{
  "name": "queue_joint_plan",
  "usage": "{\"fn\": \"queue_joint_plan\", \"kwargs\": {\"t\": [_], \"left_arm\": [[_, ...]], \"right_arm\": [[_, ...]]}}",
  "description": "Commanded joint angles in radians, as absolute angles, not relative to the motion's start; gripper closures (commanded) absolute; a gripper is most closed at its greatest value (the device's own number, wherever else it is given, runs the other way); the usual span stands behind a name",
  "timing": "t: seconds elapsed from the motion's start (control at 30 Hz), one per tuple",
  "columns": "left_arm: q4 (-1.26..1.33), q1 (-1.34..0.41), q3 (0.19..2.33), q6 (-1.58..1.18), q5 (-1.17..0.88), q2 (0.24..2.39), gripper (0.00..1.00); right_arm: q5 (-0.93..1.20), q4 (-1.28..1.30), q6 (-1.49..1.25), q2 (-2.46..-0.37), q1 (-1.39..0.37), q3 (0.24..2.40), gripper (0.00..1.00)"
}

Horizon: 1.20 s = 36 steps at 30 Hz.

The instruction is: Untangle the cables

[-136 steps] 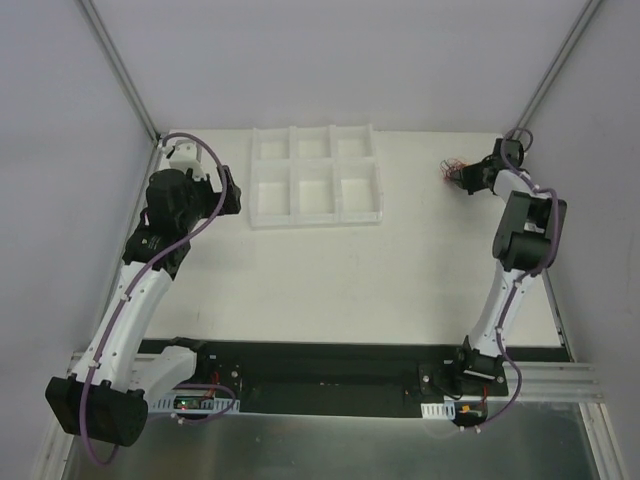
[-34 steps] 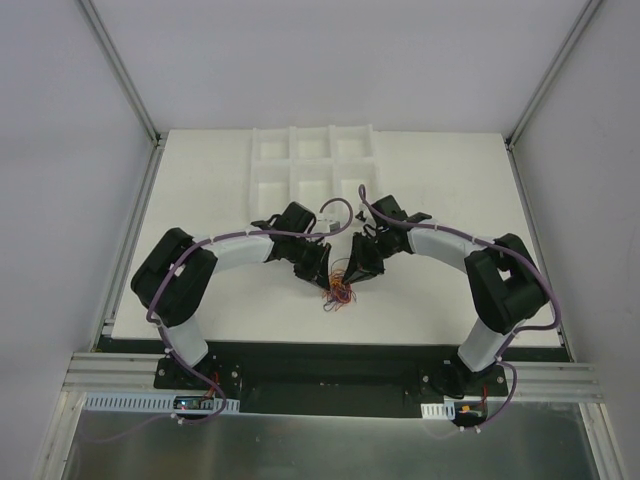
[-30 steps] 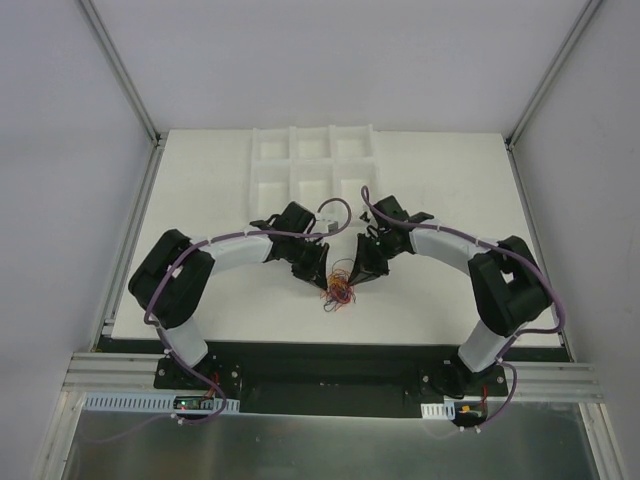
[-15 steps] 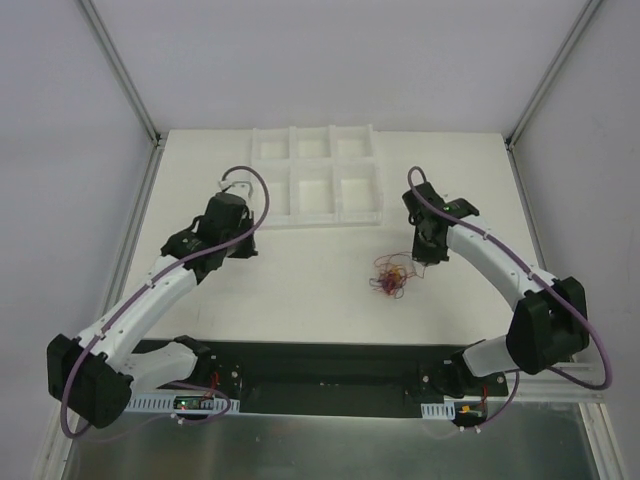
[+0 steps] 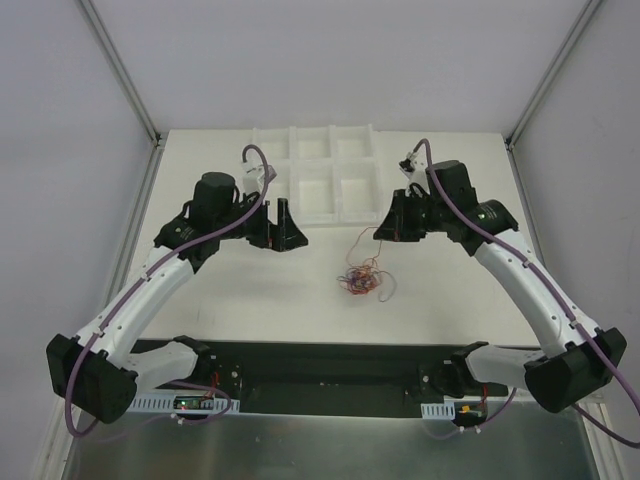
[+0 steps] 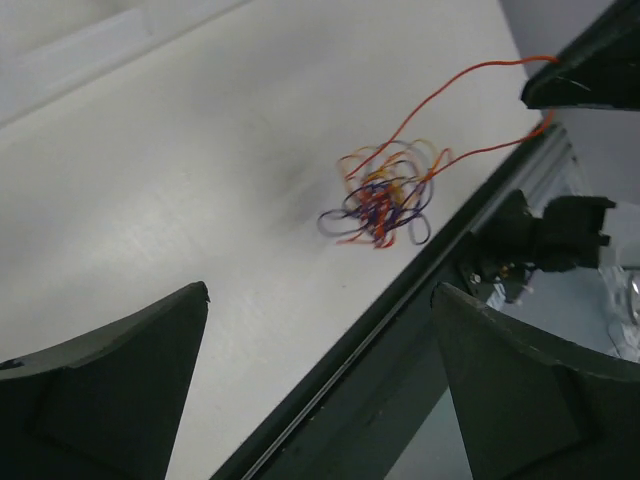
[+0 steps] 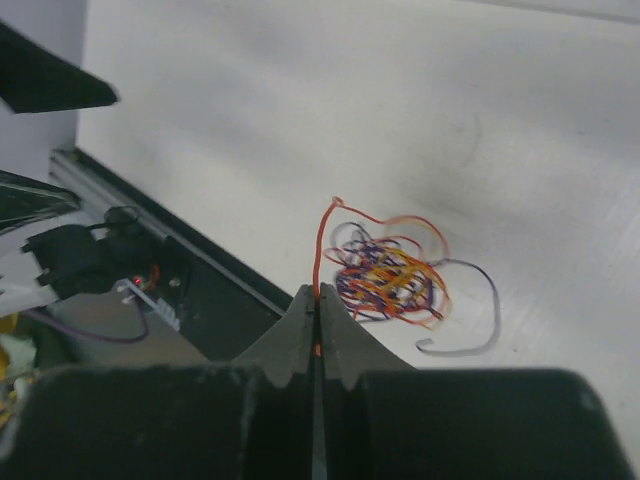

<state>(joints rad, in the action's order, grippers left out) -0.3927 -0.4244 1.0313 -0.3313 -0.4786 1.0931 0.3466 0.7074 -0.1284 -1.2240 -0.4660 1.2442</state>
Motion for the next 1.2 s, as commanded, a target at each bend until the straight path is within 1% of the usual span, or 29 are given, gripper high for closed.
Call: {"fn": "queue_joint_plan", "kwargs": {"t": [0.0, 0.07, 0.1, 0.17, 0.3, 0.33, 0.4, 0.43, 0.5, 0.6, 0.7, 0.77, 0.83, 0.93, 1.0, 1.03, 1.07, 1.1, 1.17], "left_arm": [[-0.140, -0.429, 1.000, -0.457, -0.859, 1.129, 0.10], [-0.132, -0.440, 1.003, -0.469, -0.880, 1.161, 0.20], [-0.133, -0.449, 1.000, -0.465, -0.879, 1.173, 0.23], [-0.137, -0.457, 0.985, -0.463, -0.871, 1.189, 0.24], [-0.172, -0.459, 0.928, -0.486, -0.809, 1.241, 0.24], [-0.182, -0.463, 0.922, -0.492, -0.804, 1.258, 0.26], [-0.193, -0.491, 0.922, -0.486, -0.807, 1.319, 0.39], [-0.202, -0.514, 0.939, -0.477, -0.805, 1.340, 0.41], [-0.233, -0.570, 0.988, -0.437, -0.782, 1.396, 0.41], [-0.296, -0.649, 1.084, -0.362, -0.746, 1.492, 0.34], [-0.321, -0.670, 1.159, -0.337, -0.730, 1.590, 0.31], [-0.327, -0.672, 1.192, -0.350, -0.716, 1.641, 0.38], [-0.340, -0.670, 1.221, -0.363, -0.710, 1.698, 0.41], [-0.359, -0.673, 1.241, -0.374, -0.681, 1.759, 0.39], [-0.364, -0.678, 1.250, -0.362, -0.654, 1.784, 0.41], [-0.362, -0.677, 1.259, -0.359, -0.644, 1.795, 0.46], [-0.365, -0.678, 1.272, -0.357, -0.644, 1.818, 0.53], [-0.367, -0.677, 1.287, -0.362, -0.655, 1.839, 0.56], [-0.367, -0.680, 1.313, -0.383, -0.672, 1.880, 0.53]], "right_arm": [[0.555, 0.602, -0.193, -1.232, -0.479, 1.279, 0.99], [0.609, 0.539, -0.230, -1.241, -0.479, 1.238, 0.99], [0.621, 0.511, -0.242, -1.250, -0.477, 1.205, 1.00], [0.606, 0.532, -0.256, -1.304, -0.462, 1.164, 0.99], [0.438, 0.725, -0.201, -1.448, -0.442, 1.131, 0.99], [0.416, 0.753, -0.180, -1.483, -0.439, 1.121, 0.99], [0.368, 0.782, -0.128, -1.523, -0.437, 1.108, 0.99], [0.348, 0.788, -0.118, -1.526, -0.436, 1.098, 0.99], [0.331, 0.785, -0.110, -1.525, -0.428, 1.091, 0.99], [0.334, 0.781, -0.107, -1.522, -0.414, 1.094, 0.99], [0.344, 0.778, -0.110, -1.508, -0.400, 1.092, 1.00], [0.356, 0.773, -0.112, -1.499, -0.391, 1.085, 0.99], [0.376, 0.772, -0.112, -1.493, -0.384, 1.080, 0.99], [0.387, 0.755, -0.112, -1.485, -0.376, 1.077, 0.99], [0.394, 0.747, -0.120, -1.486, -0.373, 1.072, 0.99], [0.402, 0.746, -0.124, -1.488, -0.374, 1.075, 0.99], [0.411, 0.742, -0.124, -1.489, -0.373, 1.074, 0.99], [0.419, 0.741, -0.124, -1.491, -0.373, 1.072, 1.00], [0.428, 0.736, -0.118, -1.491, -0.374, 1.069, 0.99]]}}
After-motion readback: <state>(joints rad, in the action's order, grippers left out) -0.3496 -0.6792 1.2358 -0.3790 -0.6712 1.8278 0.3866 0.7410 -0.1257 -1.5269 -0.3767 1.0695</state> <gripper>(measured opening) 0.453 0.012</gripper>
